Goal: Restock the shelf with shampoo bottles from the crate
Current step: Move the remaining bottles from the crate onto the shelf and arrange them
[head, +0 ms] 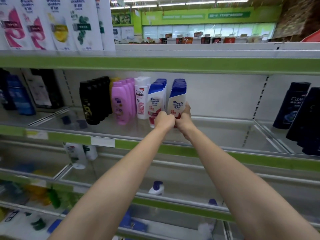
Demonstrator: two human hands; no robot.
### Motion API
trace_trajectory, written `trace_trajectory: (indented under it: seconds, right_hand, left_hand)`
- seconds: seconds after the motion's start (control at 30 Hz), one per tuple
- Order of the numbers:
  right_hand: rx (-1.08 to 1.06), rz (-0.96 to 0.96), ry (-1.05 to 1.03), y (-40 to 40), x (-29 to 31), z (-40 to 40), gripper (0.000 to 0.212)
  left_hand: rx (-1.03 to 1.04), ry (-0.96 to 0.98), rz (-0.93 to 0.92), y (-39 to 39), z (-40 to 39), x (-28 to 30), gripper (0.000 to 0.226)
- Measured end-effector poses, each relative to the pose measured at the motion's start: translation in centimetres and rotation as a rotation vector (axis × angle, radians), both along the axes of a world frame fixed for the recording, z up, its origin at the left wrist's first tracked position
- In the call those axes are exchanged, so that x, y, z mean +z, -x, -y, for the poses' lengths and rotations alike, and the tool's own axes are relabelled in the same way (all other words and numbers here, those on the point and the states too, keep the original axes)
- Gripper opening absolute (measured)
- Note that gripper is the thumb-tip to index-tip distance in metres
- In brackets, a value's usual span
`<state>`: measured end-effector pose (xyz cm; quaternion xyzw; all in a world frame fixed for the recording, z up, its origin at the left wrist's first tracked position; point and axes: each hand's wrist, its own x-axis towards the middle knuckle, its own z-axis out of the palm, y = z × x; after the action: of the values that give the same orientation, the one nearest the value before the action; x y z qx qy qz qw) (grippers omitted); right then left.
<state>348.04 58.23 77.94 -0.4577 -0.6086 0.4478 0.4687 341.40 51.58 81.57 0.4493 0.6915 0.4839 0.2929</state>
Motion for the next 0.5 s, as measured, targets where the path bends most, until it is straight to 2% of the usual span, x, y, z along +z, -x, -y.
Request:
trace_trajectory:
  seconds: [0.1,0.17,0.3,0.5]
  right_hand:
    - [0.01,0.029,0.036,-0.4,-0.8,-1.3,0.115]
    - [0.004,0.086,0.063,-1.1,0.8,1.3,0.119]
    - [-0.047,0.233,0.022,-4.7,1.7,3.4,0.101]
    - [-0.063,0.214,-0.012,-12.6,2.3,7.9,0.066]
  left_hand:
    - [0.012,0.013,0.011,0.0,0.3,0.0,0.044]
    - [0.033,0.018,0.01,-0.2,0.7,0.2,0.048]
    - [0.047,-0.014,0.019,-2.0,2.0,0.8,0.045]
    - [-0.038,-0.04,-0.019,-9.4,5.4,0.9,0.035]
